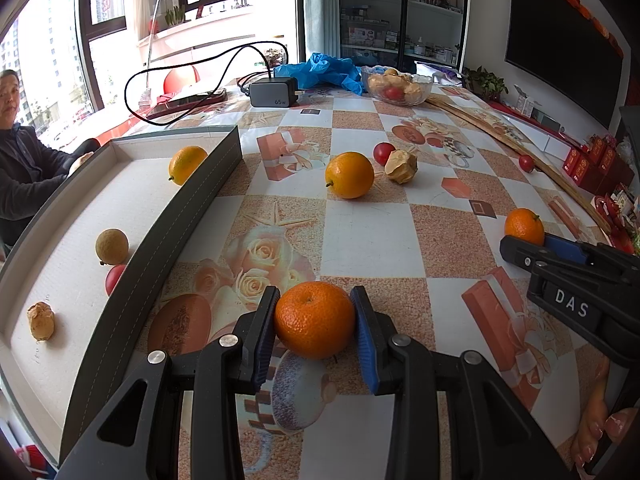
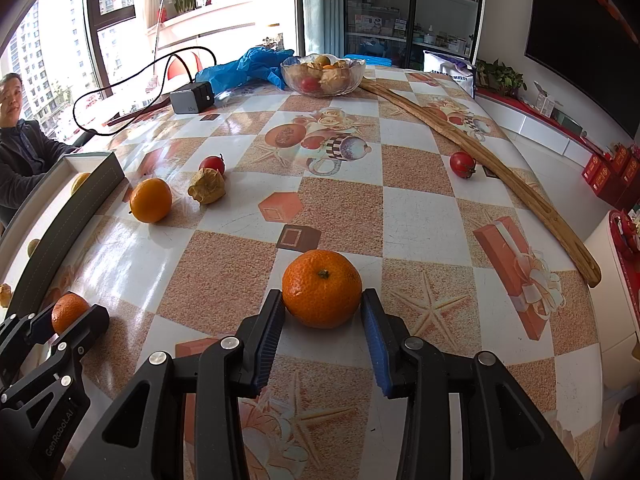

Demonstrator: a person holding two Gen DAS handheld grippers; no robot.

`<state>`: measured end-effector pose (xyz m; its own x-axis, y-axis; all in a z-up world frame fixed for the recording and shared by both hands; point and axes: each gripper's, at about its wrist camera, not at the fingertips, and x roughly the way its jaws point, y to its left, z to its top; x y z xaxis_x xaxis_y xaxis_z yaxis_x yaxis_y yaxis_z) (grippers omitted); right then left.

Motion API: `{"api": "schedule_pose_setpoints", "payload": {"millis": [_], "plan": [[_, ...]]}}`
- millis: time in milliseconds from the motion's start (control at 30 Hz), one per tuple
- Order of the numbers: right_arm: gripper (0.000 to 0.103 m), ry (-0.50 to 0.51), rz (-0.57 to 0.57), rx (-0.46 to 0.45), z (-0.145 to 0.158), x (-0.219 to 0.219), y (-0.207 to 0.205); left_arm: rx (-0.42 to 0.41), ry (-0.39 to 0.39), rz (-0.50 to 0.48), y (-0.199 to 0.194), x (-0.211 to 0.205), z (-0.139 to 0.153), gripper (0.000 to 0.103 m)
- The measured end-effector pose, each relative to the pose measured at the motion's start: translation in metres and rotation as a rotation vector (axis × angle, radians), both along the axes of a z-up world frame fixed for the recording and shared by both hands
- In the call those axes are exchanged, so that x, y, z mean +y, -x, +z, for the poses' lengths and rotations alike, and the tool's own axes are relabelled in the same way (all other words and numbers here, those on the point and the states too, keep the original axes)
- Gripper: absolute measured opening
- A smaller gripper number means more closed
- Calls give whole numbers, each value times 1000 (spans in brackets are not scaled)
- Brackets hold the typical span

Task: Organize fruits
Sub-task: 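Lift both held oranges above the table, then carry both oranges over the white tray and open both grippers to drop them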

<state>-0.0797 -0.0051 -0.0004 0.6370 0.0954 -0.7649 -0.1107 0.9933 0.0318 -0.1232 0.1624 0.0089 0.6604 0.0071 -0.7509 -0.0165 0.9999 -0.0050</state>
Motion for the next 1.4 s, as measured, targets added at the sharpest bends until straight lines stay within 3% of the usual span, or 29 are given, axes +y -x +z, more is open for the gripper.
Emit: {"api": "schedule_pose_setpoints", "payload": {"millis": [133, 267, 500, 600, 733, 900, 1100, 1133, 1167, 1233, 1300, 1400], "plan": [[41, 2, 0, 0, 0, 0, 0, 0, 1, 0, 0, -1, 0, 39], [30, -7, 14, 11, 1, -4, 8, 0, 2, 0, 0, -1, 0, 39], [30, -94, -38, 36, 0, -40, 35, 8, -3, 4, 0, -1, 1, 38], [30, -122, -51, 51, 2, -53, 44, 26, 34, -1, 2, 2, 4, 38], [30, -188, -70, 71, 6, -74, 45, -1, 105, -12, 13, 8, 25, 38], [30, -296, -98, 89, 14, -96, 41, -70, 84, -28, 26, 16, 56, 38], [31, -285, -77, 81, 19, -89, 38, -85, 78, 3, 35, 43, 71, 38], [37, -267, -58, 78, 21, -83, 35, -89, 75, 13, 37, 48, 73, 38], [60, -249, -39, 77, 22, -76, 32, -92, 72, 24, 38, 55, 75, 38], [83, -223, -4, 52, 26, -62, 26, -97, 71, 46, 40, 64, 78, 38], [83, -161, 20, 12, 30, -46, 18, -102, 74, 70, 40, 78, 81, 38], [83, -102, 49, 37, 24, -24, -2, -110, 62, 104, 41, 95, 85, 39]]}}
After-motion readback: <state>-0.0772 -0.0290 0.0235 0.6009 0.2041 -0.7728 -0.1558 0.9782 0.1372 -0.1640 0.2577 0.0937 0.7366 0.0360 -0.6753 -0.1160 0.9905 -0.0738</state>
